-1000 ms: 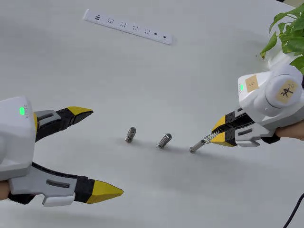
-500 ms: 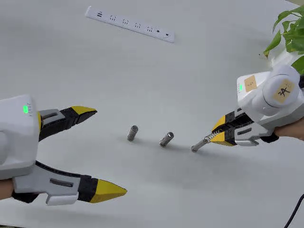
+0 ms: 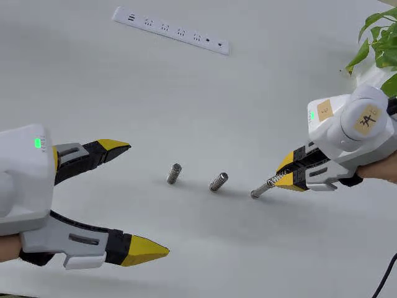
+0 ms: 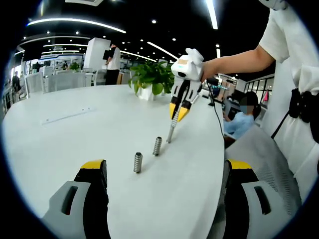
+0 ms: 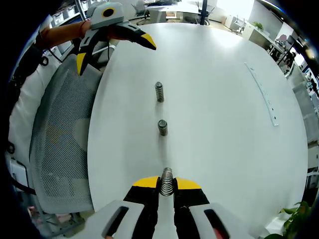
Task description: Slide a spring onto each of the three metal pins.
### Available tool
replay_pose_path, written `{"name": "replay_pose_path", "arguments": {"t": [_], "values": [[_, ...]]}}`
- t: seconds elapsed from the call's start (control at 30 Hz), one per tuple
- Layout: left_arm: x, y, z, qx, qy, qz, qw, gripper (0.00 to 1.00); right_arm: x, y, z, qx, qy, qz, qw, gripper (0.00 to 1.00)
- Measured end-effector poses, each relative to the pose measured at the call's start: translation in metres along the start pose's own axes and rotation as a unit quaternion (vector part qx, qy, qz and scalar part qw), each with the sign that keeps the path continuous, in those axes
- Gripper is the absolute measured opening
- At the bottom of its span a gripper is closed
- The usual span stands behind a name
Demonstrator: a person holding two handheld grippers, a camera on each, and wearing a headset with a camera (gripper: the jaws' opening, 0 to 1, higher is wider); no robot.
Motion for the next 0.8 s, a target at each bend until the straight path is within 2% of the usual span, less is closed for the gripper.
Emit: {"name": "replay_pose_path", "arguments": {"t": [0.8], "values": [[0.0, -0.001, -0.003, -0.001, 0.008, -0.004, 1.0, 0.97, -0.001, -0.011, -0.002, 0.012, 0.011, 0.008, 0.9998, 0.07]]}}
Point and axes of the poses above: the centre of the closed fingertips' face, and the gripper's own axes: y roughly backward along the fingers, x roughly to its left, z roughly out of its top, the point moved 4 cm from there along y, roughly backward along the fingers, and after that the axes turned 1 degree about y, right-handed, at the moved point
